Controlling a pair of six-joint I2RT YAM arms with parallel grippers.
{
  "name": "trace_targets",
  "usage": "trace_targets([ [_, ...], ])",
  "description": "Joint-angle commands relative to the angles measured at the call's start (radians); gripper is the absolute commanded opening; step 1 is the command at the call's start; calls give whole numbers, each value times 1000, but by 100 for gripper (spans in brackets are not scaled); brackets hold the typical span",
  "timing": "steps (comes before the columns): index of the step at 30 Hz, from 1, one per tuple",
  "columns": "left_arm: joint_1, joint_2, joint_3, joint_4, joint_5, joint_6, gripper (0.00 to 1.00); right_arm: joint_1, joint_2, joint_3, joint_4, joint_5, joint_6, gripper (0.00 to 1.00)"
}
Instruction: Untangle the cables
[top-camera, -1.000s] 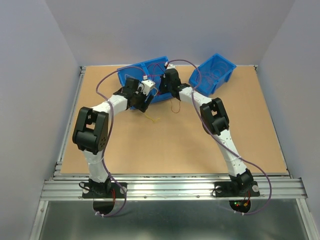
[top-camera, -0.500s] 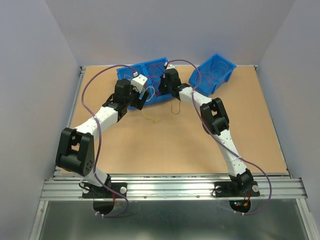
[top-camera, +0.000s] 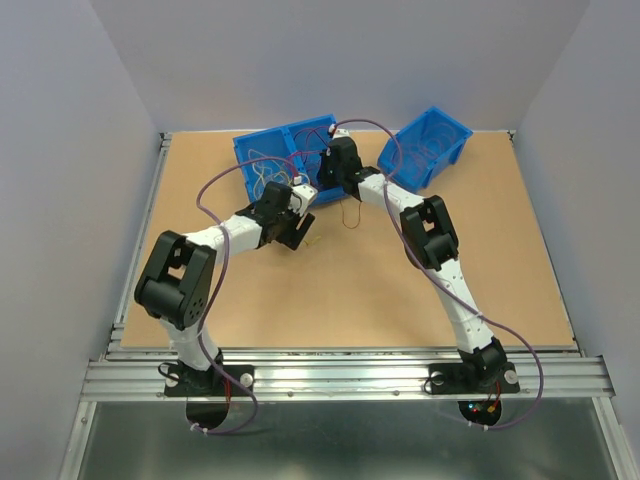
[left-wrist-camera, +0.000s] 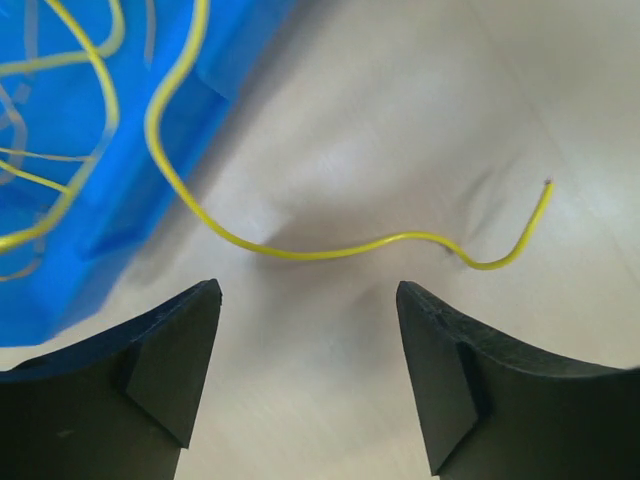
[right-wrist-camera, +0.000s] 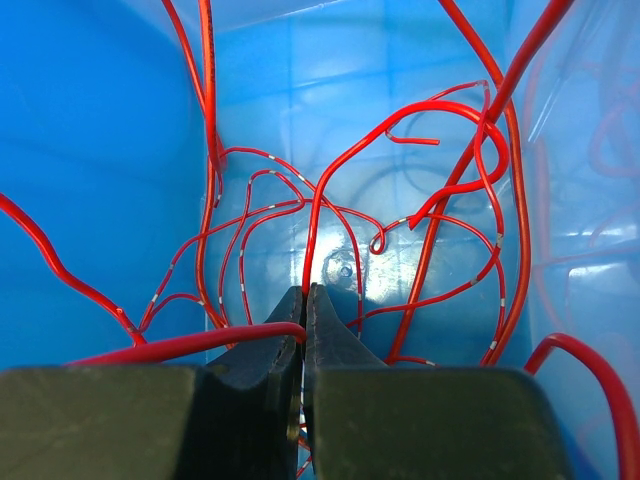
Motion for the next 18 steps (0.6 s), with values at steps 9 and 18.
trace_targets([
  [9, 51, 169, 211, -24, 70, -71, 67, -5, -57, -3, -8, -23, -4, 0],
  [18, 91, 167, 237, 32, 90, -134, 37, -7, -68, -34, 4, -35, -3, 1],
])
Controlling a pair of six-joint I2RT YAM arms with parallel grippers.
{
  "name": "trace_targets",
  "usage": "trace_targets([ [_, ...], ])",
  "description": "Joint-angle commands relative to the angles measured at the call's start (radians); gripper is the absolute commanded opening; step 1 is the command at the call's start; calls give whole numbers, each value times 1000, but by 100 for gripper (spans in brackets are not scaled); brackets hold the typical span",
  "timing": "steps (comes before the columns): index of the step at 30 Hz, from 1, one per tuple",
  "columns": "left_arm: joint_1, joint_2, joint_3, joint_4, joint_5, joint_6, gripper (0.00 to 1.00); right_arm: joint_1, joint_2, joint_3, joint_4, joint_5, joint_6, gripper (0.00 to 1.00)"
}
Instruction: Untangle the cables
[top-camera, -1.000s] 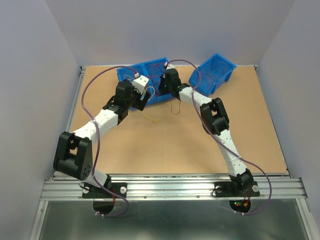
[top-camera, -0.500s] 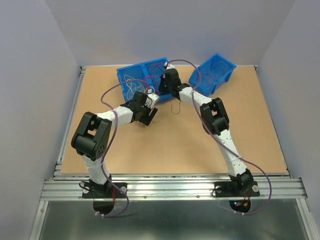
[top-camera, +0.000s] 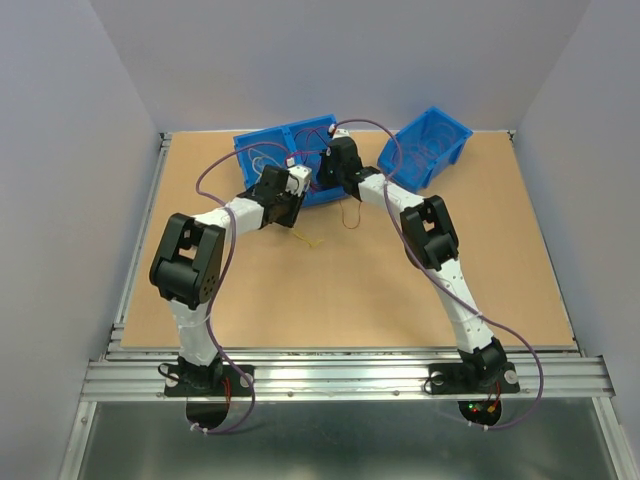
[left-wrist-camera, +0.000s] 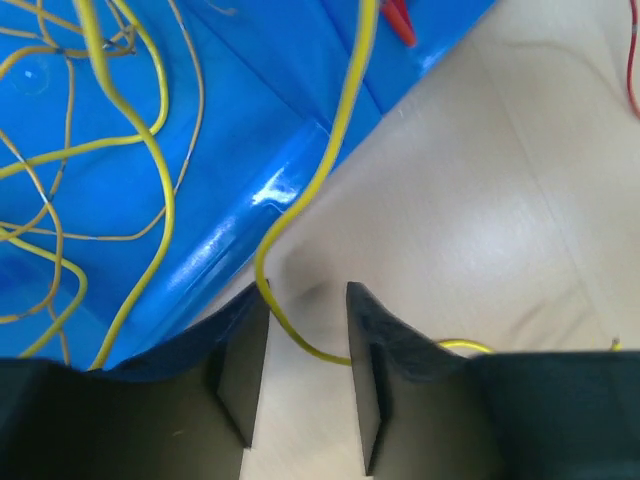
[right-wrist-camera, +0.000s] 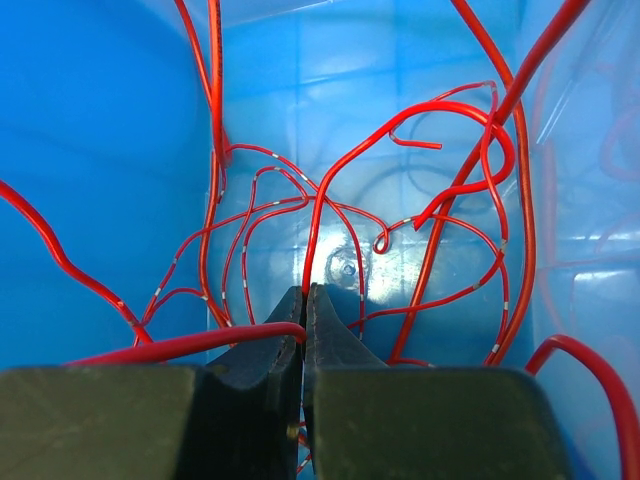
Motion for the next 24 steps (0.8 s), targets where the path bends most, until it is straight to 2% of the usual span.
trace_targets([
  [1, 21, -4, 54, 42, 17, -32, 12, -6, -80, -37, 5, -20, -14, 1],
  [2, 19, -7, 51, 40, 17, -31, 1, -6, -89, -40, 5, -20, -19, 1],
  [3, 19, -13, 47, 37, 16, -29, 0, -6, -98, -42, 5, -14, -23, 1],
  [6, 21, -71, 36, 29, 51, -3, 0, -6, -132, -18, 7, -17, -39, 4],
  [7, 21, -102, 48, 2, 77, 4, 0, -6, -144, -4, 5, -20, -43, 15],
  [9, 21, -122, 76, -70, 108, 23, 0, -4, -158, 7, 4, -54, -45, 27],
  [13, 30, -127, 189, -182, 158, 49, 0, -4, -192, 15, 4, -61, -48, 34],
  [16, 53, -113, 255, -253, 186, 61, 0, -4, -224, 1, 4, -61, -46, 34],
  [19, 87, -101, 337, -297, 189, 75, 0, -3, -261, -36, 4, -61, -43, 40],
  [20, 99, -95, 366, -304, 177, 80, 0, -3, -270, -50, 4, -63, -43, 49],
  [21, 110, -82, 389, -313, 163, 86, 0, -3, -285, -66, 4, -64, -43, 53],
  [24, 160, 13, 520, -372, 131, 100, 0, 2, -357, -158, 4, -49, -43, 60],
])
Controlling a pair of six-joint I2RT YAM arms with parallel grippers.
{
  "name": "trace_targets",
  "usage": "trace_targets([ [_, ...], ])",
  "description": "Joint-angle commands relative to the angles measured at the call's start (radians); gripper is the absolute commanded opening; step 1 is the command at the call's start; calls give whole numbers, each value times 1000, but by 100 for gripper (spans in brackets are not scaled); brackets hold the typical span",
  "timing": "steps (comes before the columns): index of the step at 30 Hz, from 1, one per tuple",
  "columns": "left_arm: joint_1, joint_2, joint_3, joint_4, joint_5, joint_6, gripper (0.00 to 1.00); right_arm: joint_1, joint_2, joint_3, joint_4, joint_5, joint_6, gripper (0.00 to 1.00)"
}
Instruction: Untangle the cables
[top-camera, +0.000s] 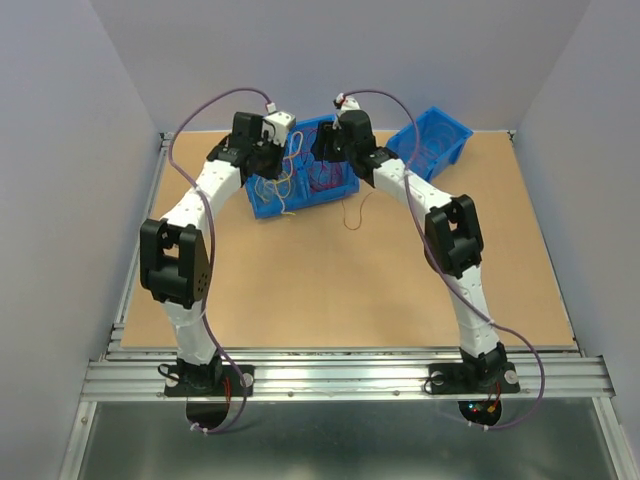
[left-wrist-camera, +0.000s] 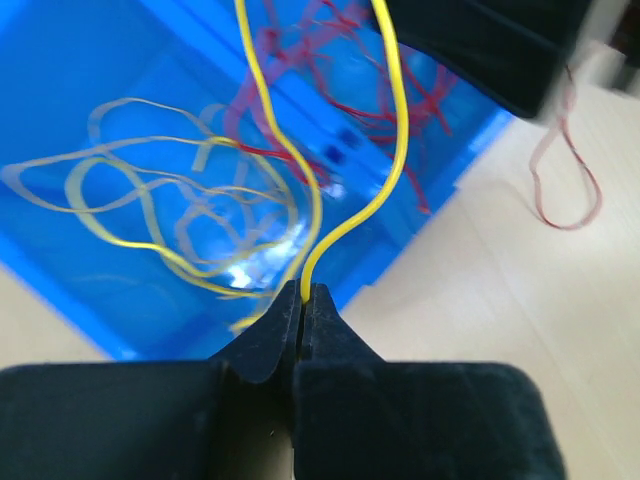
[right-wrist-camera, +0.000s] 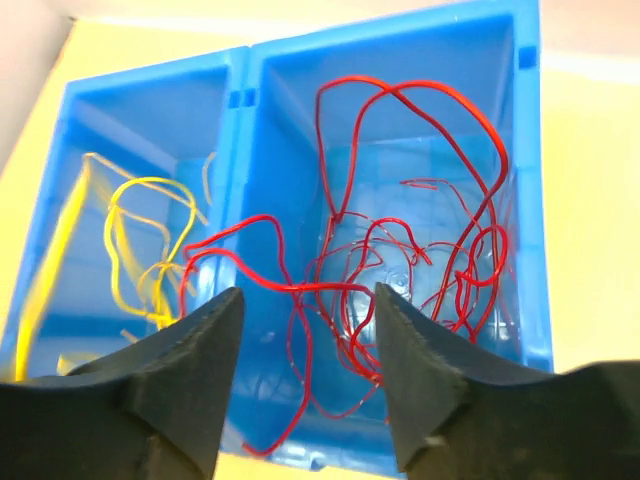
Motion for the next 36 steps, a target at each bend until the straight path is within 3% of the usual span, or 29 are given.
trace_targets([
  [1, 75, 98, 162, -80, -34, 36, 0, 5, -126, -146, 14, 13, -13, 62],
  [4, 86, 185, 271, -69, -132, 45, 0, 22, -225, -255, 13, 78, -26, 66],
  [10, 86, 357, 406, -86, -163, 41, 0, 43, -367, -565, 45, 135, -23, 65],
  [16, 60, 390, 353, -29, -180, 33, 0, 48, -426, -752, 172, 116, -13, 62],
  [19, 49, 396, 337, -23, -192, 33, 0, 48, -397, -733, 174, 111, -14, 62],
  [21, 52, 382, 316, 1, -197, 26, 9, 51, -361, -722, 174, 120, -13, 61],
  [25, 67, 275, 255, 52, -208, 24, 44, 54, -305, -693, 177, 181, -11, 57],
  [31, 84, 163, 224, 43, -197, 27, 62, 57, -233, -629, 191, 184, -22, 45],
  [36, 89, 146, 248, 11, -176, 30, 63, 62, -250, -605, 191, 183, -37, 14],
])
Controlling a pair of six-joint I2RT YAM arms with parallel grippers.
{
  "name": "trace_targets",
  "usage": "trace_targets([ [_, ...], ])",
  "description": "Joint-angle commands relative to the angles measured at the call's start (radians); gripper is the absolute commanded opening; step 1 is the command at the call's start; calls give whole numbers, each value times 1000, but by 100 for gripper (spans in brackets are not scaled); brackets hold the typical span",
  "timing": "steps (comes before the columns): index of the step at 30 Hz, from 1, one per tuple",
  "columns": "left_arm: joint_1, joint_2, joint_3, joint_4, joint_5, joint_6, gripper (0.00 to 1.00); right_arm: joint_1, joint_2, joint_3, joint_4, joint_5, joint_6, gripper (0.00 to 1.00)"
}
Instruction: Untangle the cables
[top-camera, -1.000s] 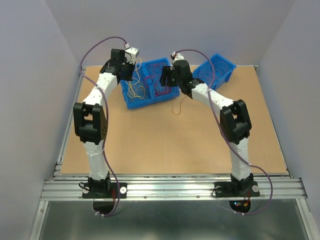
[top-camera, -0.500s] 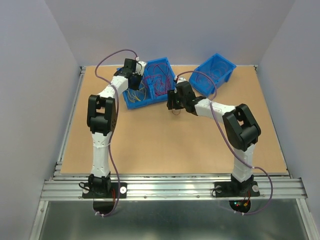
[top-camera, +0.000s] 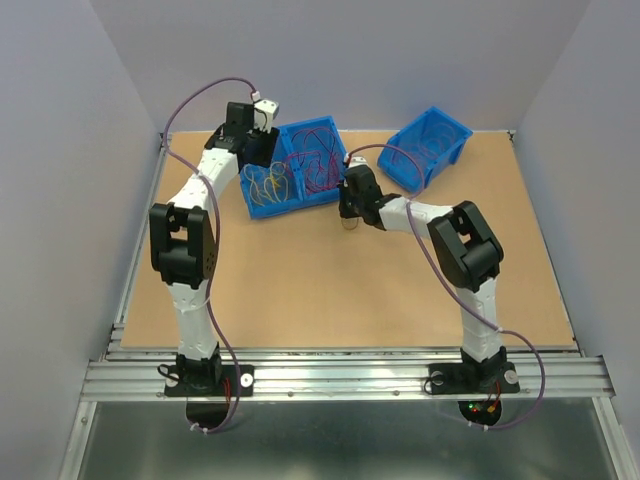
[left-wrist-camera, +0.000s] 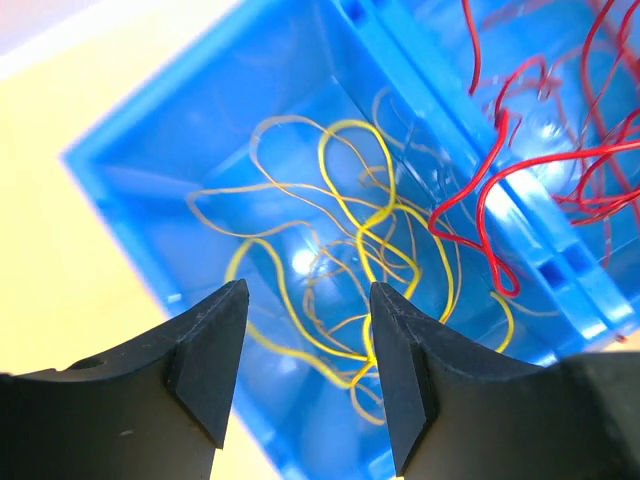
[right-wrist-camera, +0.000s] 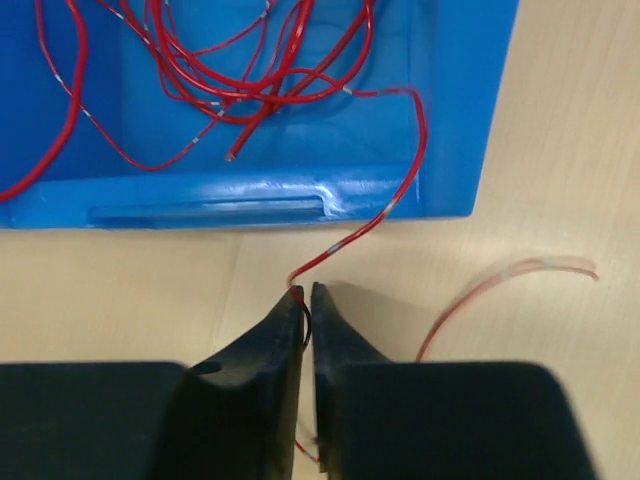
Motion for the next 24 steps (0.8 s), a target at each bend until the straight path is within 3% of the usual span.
trace_targets([
  [1, 9, -69, 29, 4, 15, 2, 63, 12, -35, 69, 46, 13, -24, 8],
  [2, 11, -77, 22, 8, 23, 0, 63, 12, -61, 71, 46, 5, -25, 1],
  [8, 14, -123, -7, 26, 51, -9, 64, 12, -138, 138, 19, -90, -16, 1],
  [13, 15, -164, -50, 42, 62, -9, 64, 13, -102, 264, -3, -134, -2, 1],
  [19, 15, -230, -142, 69, 85, -5, 64, -8, 130, 568, -18, -216, 25, 1],
  [24, 17, -328, -294, 137, 80, 2, 64, -18, 283, 715, -23, -177, 21, 0],
])
